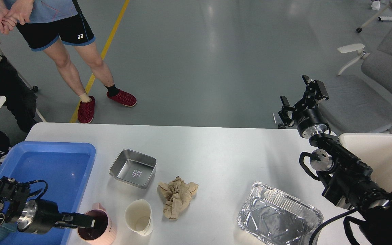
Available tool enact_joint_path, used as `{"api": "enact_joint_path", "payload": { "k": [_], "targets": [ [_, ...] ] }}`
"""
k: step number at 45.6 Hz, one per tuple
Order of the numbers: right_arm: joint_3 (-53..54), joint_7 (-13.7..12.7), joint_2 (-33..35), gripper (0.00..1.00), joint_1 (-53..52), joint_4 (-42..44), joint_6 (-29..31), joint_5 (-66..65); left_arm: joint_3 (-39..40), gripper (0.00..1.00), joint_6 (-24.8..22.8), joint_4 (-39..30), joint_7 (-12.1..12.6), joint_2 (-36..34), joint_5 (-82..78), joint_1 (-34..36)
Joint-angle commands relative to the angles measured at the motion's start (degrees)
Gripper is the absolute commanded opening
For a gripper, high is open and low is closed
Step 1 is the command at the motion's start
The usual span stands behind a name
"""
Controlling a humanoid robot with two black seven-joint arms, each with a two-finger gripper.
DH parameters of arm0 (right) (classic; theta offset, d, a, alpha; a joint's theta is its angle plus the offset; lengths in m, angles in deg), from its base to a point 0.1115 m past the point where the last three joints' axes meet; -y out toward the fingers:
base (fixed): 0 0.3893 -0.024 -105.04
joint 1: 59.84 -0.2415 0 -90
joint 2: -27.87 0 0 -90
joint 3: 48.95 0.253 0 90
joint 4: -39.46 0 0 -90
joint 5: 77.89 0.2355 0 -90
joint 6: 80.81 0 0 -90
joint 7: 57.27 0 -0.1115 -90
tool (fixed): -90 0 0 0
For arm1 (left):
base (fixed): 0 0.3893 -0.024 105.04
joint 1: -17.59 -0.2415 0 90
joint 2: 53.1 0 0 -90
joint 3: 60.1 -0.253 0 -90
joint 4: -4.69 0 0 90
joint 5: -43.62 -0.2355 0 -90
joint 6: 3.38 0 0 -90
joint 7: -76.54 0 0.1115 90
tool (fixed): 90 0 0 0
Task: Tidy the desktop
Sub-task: 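Reach the left gripper to the pink mug and grasp its handle, then lift the pink mug with the left gripper over the blue tub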
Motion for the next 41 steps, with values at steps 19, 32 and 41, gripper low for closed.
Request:
{"api": "enact_joint_path", "payload": {
  "k": [19, 32, 41],
  "targets": [
    [0.0, 0.0, 0.2, 1.0, 0.0, 0.0, 0.0, -0.1, -3.0, 0.11, -0.2, 0.0, 0.4, 0.0, -0.3, 0.7],
    [0.0, 0.0, 0.1, 1.0, 0.0, -0.1, 0.0, 0.0, -2.9, 0.0, 0.0, 0.2, 0.5, 0.0, -3.8, 0.7],
    [0.0, 0.0, 0.1, 1.0, 0.0, -0.1, 0.0, 0.0, -2.7, 0.0, 0.0, 0.1, 0.5, 0.0, -4.7, 0.9]
  ]
}}
